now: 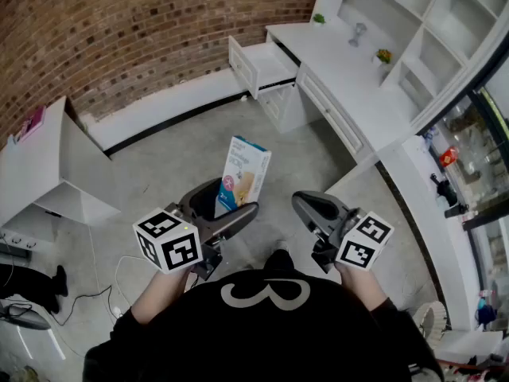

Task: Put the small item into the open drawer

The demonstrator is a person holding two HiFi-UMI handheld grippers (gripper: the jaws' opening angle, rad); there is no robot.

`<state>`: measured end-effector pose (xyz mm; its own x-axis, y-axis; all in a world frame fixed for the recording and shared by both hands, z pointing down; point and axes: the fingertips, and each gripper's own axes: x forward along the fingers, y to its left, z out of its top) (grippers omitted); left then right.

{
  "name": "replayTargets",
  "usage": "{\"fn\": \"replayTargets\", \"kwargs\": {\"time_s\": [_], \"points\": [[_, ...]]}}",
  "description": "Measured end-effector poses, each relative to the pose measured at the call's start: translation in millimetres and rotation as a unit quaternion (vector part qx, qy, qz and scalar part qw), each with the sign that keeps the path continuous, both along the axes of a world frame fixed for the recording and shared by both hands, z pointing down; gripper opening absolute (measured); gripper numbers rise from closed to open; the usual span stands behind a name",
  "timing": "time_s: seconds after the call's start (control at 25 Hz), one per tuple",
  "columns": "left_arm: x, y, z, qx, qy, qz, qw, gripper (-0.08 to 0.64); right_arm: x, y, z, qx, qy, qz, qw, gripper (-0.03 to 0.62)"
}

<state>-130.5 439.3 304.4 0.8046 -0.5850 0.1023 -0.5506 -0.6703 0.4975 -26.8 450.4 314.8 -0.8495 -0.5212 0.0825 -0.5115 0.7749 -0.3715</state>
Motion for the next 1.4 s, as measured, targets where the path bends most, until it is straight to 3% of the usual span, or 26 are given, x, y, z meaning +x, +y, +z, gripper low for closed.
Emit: {"fn": "replayTargets", "kwargs": {"time_s": [0.44, 0.64, 1.04, 1.4], "points": [[17.7, -2.1, -13.2, 0.006, -0.003, 0.012, 0.9999, 0.422, 21.2, -4.4, -15.0, 0.032, -0.003, 0.017, 0.999, 0.011], [35.3, -33.4, -8.0, -0.007, -0.009, 0.010, 0.9999, 0.422, 37.7, -35.7, 0.1, 0.003, -0.027, 0.018, 0.999, 0.011], [58.0, -141.4, 18.0, -0.051, -0.028, -0.010, 0.9982, 0.422, 58.5, -148.8, 20.0, -0.031, -0.050, 0.007, 0.998, 0.011], [94.0, -261.2, 43.1, -0.086, -0.023, -0.018, 0.9959, 0.423, 95.6, -265.2, 40.3, -0.055, -0.051, 0.014, 0.997, 0.011]]}}
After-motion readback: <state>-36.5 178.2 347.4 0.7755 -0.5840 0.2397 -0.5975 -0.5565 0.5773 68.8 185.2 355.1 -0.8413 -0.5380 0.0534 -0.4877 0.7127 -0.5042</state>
